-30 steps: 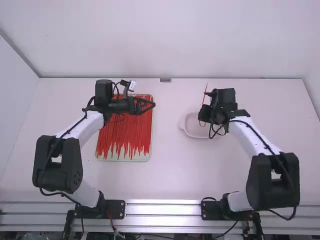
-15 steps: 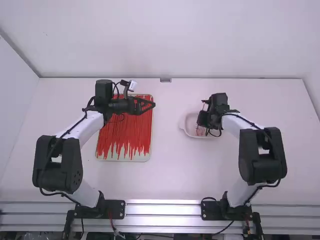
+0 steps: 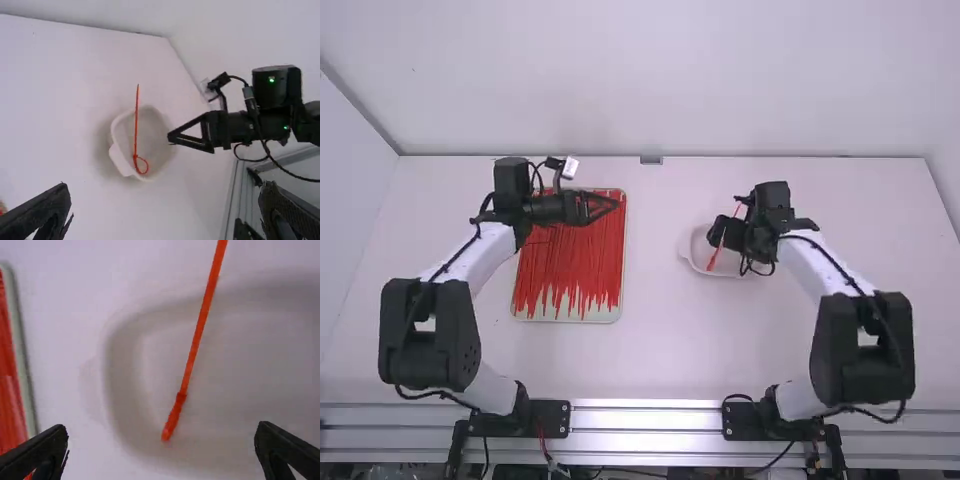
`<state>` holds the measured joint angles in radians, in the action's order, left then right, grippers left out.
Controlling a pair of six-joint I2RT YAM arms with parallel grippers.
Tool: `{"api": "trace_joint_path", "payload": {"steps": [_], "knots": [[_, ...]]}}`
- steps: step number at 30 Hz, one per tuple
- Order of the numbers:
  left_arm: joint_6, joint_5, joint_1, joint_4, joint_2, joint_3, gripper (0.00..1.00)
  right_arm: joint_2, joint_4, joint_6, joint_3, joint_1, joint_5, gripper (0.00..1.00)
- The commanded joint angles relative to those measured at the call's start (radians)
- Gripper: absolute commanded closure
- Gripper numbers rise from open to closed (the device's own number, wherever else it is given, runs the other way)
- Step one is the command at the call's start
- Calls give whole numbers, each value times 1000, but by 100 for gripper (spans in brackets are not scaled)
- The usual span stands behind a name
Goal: Fasten the cable tie
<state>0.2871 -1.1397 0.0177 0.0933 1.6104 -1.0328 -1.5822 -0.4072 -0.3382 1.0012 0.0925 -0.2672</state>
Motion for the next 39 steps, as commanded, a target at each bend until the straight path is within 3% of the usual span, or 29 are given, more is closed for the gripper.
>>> {"api": "trace_joint_path", "payload": {"steps": [1,7,14,27,39], "knots": [[-8,5,-1,-31,-98,-1,1,92,-32,-5,20,15,-5,0],[-82,138,5,-197,-200,-1,1,225,-111,-5,20,55,7,0],[-69,217,-5,-303,-250,-1,1,264,-154,-5,20,64,5,1],[-220,369,-18,-152,-402,150,16,419,2,150,-136,-92,161,16],[-287,600,-18,-93,-633,382,39,661,243,338,-377,-93,267,40]]}}
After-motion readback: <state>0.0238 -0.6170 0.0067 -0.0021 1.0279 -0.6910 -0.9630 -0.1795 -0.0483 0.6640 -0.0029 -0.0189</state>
